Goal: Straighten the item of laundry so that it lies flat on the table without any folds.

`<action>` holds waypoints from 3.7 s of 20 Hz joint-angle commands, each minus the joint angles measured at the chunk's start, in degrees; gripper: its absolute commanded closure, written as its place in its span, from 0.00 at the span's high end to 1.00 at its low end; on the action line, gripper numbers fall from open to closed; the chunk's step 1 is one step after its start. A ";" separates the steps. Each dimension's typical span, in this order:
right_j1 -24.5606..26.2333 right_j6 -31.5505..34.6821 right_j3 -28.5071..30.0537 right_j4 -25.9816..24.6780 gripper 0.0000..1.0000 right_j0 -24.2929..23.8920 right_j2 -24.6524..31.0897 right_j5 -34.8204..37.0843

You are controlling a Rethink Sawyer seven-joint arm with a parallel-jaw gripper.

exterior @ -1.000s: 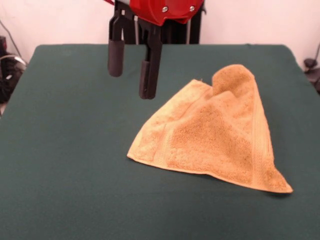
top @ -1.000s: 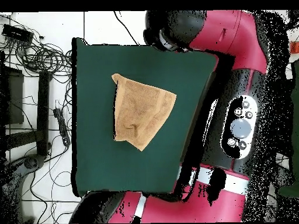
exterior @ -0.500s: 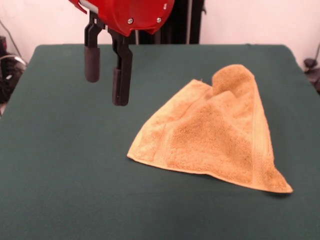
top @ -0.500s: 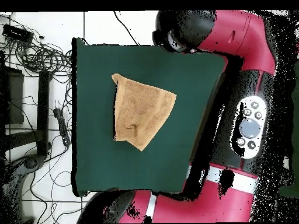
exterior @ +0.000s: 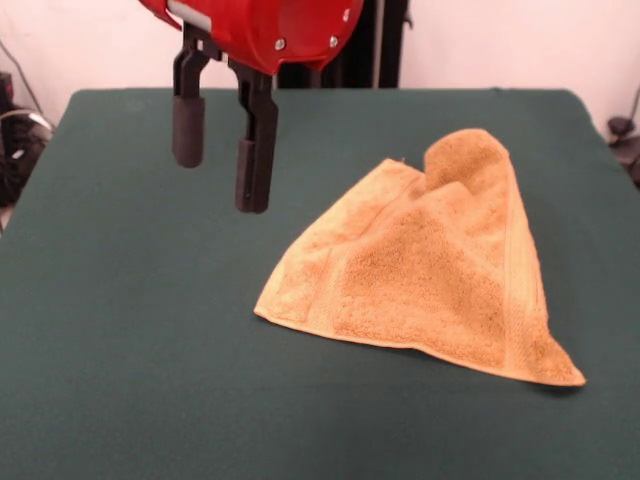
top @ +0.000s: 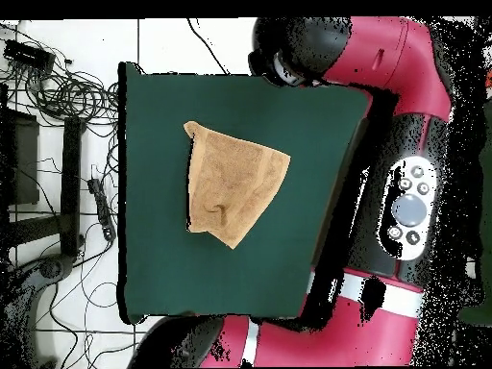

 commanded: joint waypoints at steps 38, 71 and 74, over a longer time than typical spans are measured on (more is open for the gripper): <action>-2.50 47.70 19.64 13.65 1.00 6.80 -10.25 -2.33; -0.49 81.87 30.70 29.00 1.00 13.30 -23.53 -8.37; 0.80 84.08 28.69 30.33 1.00 13.24 -24.25 -6.74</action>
